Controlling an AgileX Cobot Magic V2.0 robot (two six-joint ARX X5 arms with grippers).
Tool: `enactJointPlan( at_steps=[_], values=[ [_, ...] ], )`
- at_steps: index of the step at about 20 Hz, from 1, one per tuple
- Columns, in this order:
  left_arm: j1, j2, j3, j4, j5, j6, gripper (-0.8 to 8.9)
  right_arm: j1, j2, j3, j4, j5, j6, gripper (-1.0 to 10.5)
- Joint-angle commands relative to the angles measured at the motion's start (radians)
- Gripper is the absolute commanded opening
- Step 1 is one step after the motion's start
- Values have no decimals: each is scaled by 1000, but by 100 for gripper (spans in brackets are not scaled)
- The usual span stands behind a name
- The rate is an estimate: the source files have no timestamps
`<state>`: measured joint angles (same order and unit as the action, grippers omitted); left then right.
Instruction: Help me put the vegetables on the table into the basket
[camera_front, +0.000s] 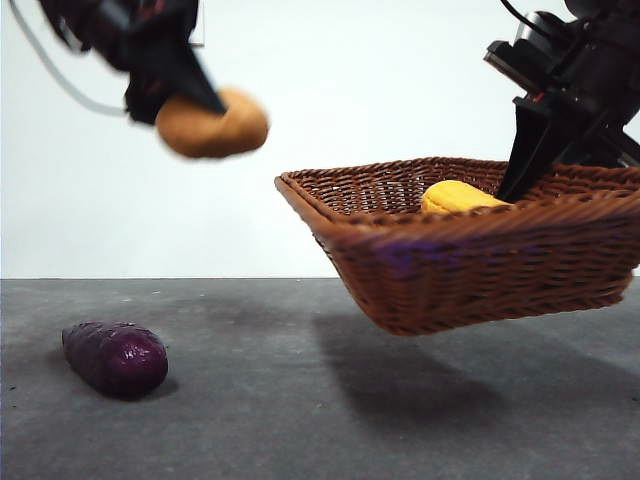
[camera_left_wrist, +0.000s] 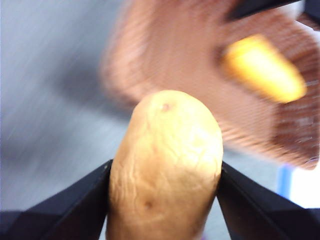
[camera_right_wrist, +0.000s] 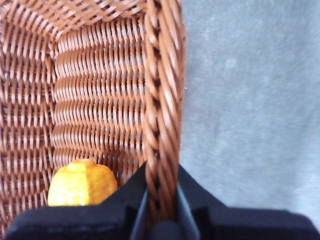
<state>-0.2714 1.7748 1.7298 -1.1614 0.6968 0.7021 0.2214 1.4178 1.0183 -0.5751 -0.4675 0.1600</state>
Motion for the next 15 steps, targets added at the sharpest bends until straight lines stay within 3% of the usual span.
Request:
enactJointPlan(
  at_steps=[1,3,6,8,15],
  values=[
    [-94,-20,-2,4,-71,-69,-5,3,0,-21,55,-63,69,-13],
    [-209,-19,-2,32,-172,-121,-5,26,0,-23,54,-64,75,-12],
    [-352,-19,-2,191,-275,-240,-6,74,0,-23,53,-63,82,-12],
    [-382,-14,-2,203,-377,-273,-6,88,0,-23,53,-60,85,-12],
    [-381,73,-2,205,-410,-341,-6,149,0,-23,104,-57,132,-12]
  ],
)
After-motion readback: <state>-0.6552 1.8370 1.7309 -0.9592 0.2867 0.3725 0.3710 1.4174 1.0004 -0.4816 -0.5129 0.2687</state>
